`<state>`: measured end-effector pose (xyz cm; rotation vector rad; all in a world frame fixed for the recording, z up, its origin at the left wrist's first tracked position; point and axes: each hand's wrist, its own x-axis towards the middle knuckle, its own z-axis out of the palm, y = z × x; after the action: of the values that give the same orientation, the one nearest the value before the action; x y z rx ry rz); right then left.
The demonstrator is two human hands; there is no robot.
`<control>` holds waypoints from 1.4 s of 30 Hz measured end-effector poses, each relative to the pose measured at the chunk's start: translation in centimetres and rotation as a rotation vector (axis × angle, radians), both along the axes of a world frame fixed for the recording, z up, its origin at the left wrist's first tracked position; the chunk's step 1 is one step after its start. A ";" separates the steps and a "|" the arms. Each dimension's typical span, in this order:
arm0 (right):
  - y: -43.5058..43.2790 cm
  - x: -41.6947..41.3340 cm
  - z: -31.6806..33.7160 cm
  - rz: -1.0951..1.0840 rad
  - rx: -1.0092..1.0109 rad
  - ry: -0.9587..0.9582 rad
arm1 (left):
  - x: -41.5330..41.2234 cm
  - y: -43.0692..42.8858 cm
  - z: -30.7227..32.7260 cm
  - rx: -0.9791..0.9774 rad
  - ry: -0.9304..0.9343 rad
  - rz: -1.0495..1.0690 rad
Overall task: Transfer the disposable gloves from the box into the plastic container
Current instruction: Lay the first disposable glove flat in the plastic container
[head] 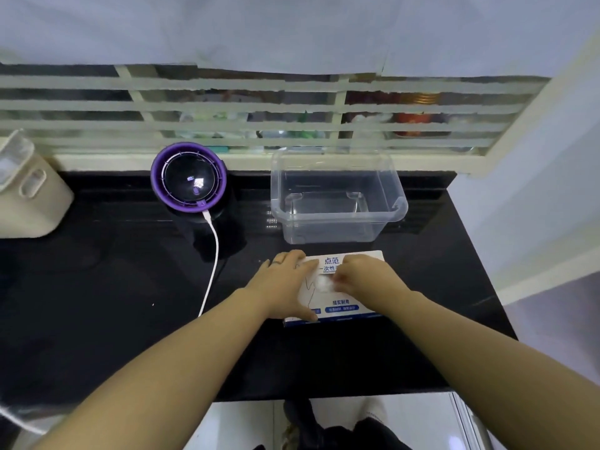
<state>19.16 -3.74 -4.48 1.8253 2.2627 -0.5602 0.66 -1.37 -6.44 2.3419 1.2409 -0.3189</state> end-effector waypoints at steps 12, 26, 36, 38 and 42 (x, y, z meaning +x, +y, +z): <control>-2.2 -0.2 2.7 0.127 -0.158 0.082 | -1.2 -3.0 -0.2 -0.001 0.027 -0.061; -3.4 0.0 3.1 -0.126 0.060 0.393 | -0.9 -4.0 0.3 -0.011 0.082 -0.039; 0.9 5.0 11.2 -0.439 0.323 0.805 | 0.7 -1.3 4.9 0.373 -0.208 0.140; 0.7 5.5 10.8 -0.505 0.316 0.835 | 1.6 0.7 5.6 0.508 -0.229 0.208; 0.3 6.1 10.8 -0.618 0.284 0.927 | 3.5 3.0 5.0 0.374 0.004 0.227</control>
<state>25.25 -3.45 6.29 2.8724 2.2579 -1.5132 4.13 1.66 -1.49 2.4637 1.6710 -0.0145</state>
